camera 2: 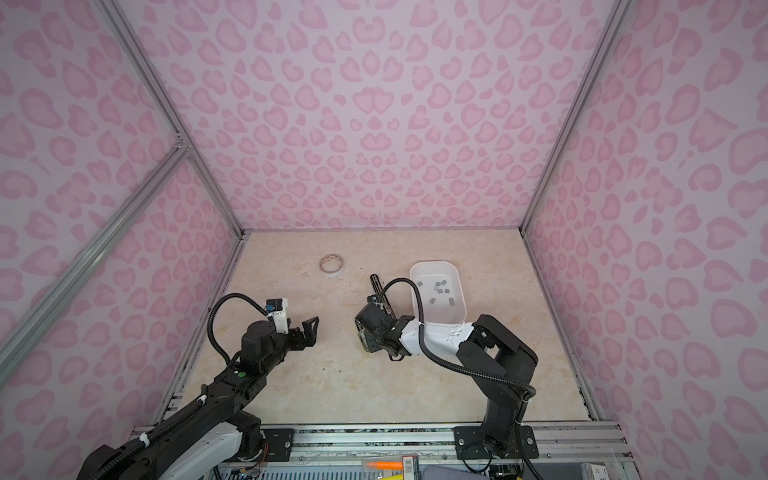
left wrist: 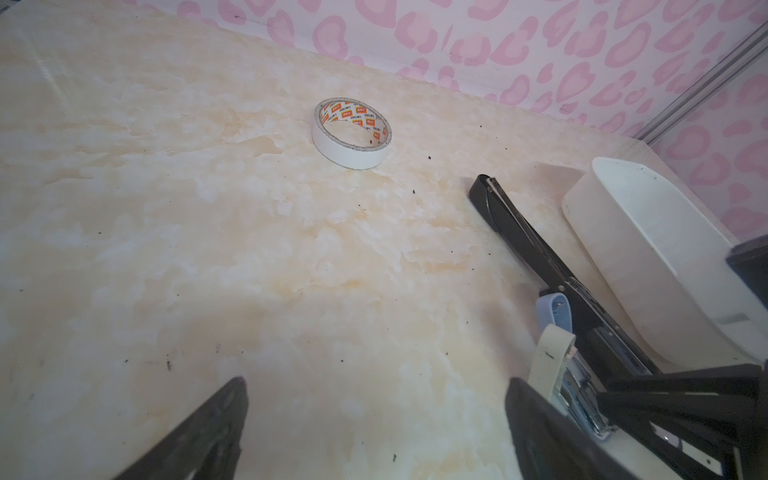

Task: Load the staples into the stapler
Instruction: 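Open the right gripper and draw it up from the light blue stapler, then move the right gripper back over the white tray of staples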

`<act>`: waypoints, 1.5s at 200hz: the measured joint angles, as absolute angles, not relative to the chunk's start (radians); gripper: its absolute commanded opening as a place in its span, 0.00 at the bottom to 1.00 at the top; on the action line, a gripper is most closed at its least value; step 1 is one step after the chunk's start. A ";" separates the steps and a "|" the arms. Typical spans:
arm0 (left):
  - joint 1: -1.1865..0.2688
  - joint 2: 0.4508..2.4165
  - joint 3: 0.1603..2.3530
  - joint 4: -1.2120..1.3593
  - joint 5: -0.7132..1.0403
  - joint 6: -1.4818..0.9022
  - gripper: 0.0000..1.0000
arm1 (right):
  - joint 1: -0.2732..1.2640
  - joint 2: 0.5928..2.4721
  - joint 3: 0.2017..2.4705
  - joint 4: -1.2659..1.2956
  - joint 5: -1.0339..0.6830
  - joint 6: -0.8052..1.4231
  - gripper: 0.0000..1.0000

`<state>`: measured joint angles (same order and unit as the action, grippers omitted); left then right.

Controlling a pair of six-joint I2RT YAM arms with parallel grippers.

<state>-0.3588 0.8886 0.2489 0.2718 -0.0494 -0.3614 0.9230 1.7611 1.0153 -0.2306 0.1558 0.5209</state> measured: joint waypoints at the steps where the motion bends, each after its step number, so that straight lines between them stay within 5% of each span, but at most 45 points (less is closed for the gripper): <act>1: -0.359 0.889 0.249 0.272 -0.049 -0.361 0.98 | 0.923 1.760 1.015 -0.231 0.156 0.521 0.28; 70: -0.362 0.889 0.249 0.272 -0.049 -0.361 0.98 | 0.906 1.735 1.015 -0.231 0.168 0.512 0.19; 123: -0.366 0.878 0.249 0.272 -0.054 -0.361 0.98 | 0.857 1.679 1.074 -0.295 0.206 0.445 0.27; 183: -0.366 0.980 0.313 0.278 -0.145 -0.361 0.98 | 0.537 1.565 1.137 -0.295 0.258 0.326 0.32; 300: -0.371 1.161 0.421 0.317 -0.156 -0.278 0.98 | 0.357 1.846 1.228 -0.287 0.165 0.295 0.28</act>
<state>-0.3710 1.1614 0.4206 0.3172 -0.1558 -0.2775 0.3573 1.8462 1.2278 -0.2871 0.1646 0.2955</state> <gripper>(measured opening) 0.976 0.310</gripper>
